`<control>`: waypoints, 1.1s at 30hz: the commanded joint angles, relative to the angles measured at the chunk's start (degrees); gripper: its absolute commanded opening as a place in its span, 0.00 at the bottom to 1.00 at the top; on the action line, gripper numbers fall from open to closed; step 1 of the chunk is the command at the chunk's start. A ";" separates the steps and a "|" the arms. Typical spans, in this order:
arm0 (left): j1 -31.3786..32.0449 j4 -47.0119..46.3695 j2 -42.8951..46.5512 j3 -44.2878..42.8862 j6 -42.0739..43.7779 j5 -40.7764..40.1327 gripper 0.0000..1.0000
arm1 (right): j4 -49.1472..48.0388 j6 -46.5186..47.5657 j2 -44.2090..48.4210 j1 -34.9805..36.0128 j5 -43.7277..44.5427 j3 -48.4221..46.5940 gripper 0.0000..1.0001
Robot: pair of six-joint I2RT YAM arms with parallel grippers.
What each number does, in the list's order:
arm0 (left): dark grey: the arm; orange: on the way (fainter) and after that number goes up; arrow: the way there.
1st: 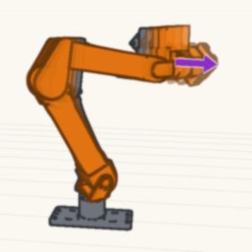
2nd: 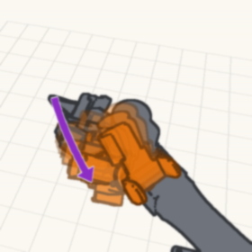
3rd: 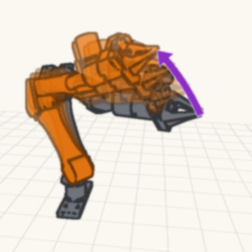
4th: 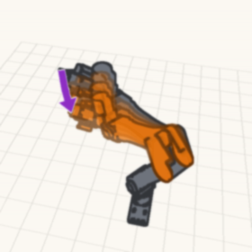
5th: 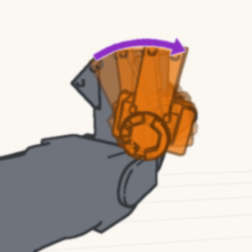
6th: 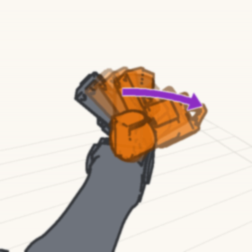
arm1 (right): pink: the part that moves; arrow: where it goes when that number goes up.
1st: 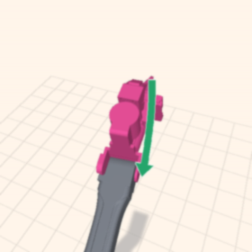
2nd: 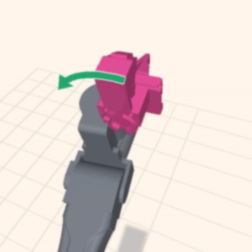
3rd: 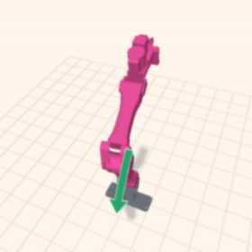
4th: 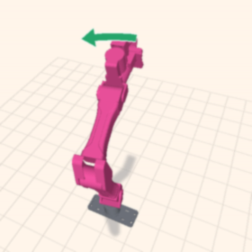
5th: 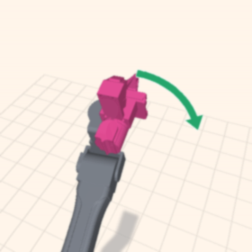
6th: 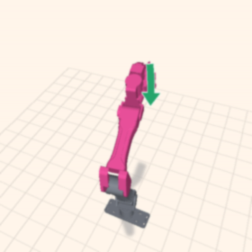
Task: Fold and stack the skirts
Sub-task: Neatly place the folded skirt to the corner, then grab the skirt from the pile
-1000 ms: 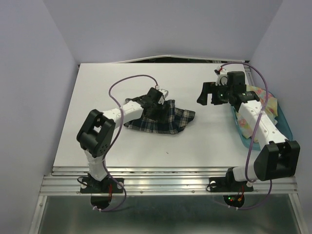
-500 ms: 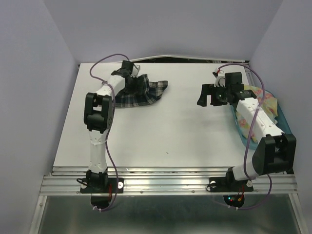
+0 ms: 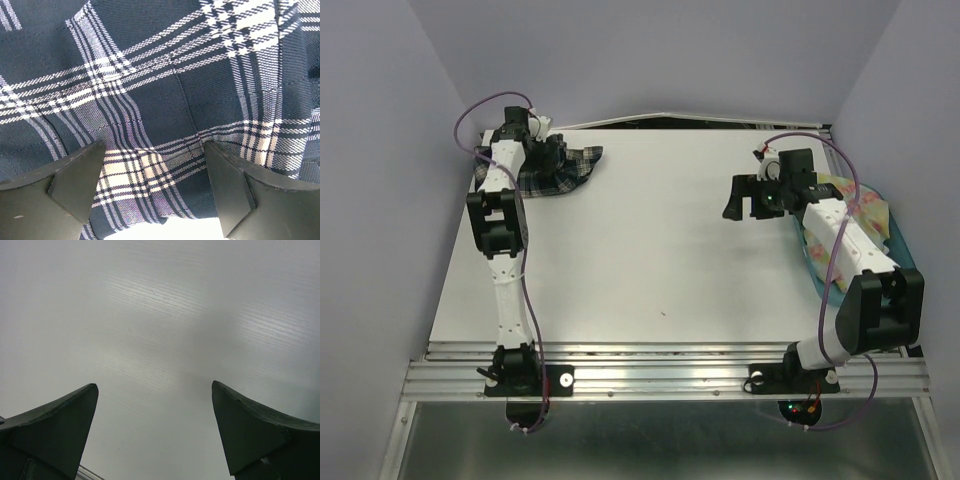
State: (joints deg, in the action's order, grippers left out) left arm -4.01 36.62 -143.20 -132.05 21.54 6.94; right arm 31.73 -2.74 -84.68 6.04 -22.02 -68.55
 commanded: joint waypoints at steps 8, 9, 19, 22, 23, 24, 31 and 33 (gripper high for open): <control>0.67 -5.94 9.75 -0.92 4.74 -1.23 0.99 | 0.35 1.34 1.98 -0.24 1.98 -4.39 1.00; 0.67 -7.08 11.52 -1.36 4.65 -1.05 0.98 | 0.44 1.51 2.07 -0.76 3.03 -4.92 1.00; 3.75 -10.70 36.66 4.68 7.20 0.35 0.99 | 5.18 6.52 1.28 -3.84 8.74 -14.93 1.00; 7.78 -7.10 43.51 11.53 7.29 3.16 0.98 | 9.83 8.89 -1.26 -7.52 13.05 -20.11 1.00; 8.49 -6.92 45.53 14.25 7.20 3.95 0.99 | 11.15 9.42 -2.14 -9.10 14.10 -21.43 1.00; 9.36 -7.09 49.90 20.54 6.33 5.44 0.98 | 13.60 10.47 -3.72 -11.03 14.72 -22.84 1.00; 19.38 -10.69 65.31 42.81 1.94 5.98 0.99 | 18.11 20.56 -8.03 -28.00 17.62 -26.55 1.00; 20.80 -10.43 66.82 45.38 0.61 6.24 0.99 | 18.20 22.77 -9.70 -31.96 18.50 -24.62 1.00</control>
State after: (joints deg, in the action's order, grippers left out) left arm 15.16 25.76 -78.00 -91.53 25.43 12.40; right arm 46.26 12.97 -93.06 -22.09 -6.61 -93.67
